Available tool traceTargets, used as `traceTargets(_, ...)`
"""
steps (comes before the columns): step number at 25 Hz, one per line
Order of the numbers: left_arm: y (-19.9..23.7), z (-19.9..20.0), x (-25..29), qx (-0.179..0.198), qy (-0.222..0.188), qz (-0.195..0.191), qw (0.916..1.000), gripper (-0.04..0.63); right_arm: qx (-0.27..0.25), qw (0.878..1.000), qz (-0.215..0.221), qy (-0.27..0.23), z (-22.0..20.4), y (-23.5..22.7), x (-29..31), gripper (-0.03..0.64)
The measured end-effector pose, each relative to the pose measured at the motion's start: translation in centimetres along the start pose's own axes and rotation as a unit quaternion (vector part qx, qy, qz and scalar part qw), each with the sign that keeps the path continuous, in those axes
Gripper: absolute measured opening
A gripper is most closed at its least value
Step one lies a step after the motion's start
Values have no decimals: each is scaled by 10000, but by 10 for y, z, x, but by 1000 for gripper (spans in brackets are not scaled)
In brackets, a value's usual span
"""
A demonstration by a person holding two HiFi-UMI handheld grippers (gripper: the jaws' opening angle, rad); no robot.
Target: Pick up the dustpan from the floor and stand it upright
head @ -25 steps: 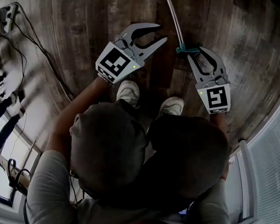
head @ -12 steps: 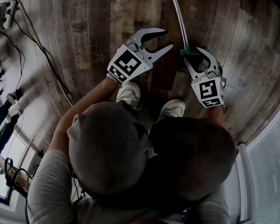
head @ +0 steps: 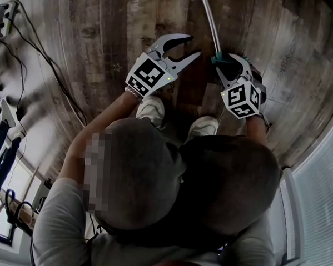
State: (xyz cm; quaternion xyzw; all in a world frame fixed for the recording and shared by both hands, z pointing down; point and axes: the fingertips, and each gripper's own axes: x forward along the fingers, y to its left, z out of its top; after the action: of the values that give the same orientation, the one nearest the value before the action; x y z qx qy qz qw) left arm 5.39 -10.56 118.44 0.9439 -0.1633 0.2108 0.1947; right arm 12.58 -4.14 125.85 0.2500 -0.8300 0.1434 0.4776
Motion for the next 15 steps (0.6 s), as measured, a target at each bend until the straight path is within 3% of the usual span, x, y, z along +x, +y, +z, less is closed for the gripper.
traceTargets(6, 7, -3, -2, 86, 100, 68, 9999, 141, -210, 9996, 68, 190, -3, -1, 9, 183)
traceTargets(15, 15, 0, -4, 30, 56, 142, 9999, 141, -905, 9947, 174, 465, -2, 5, 15, 110)
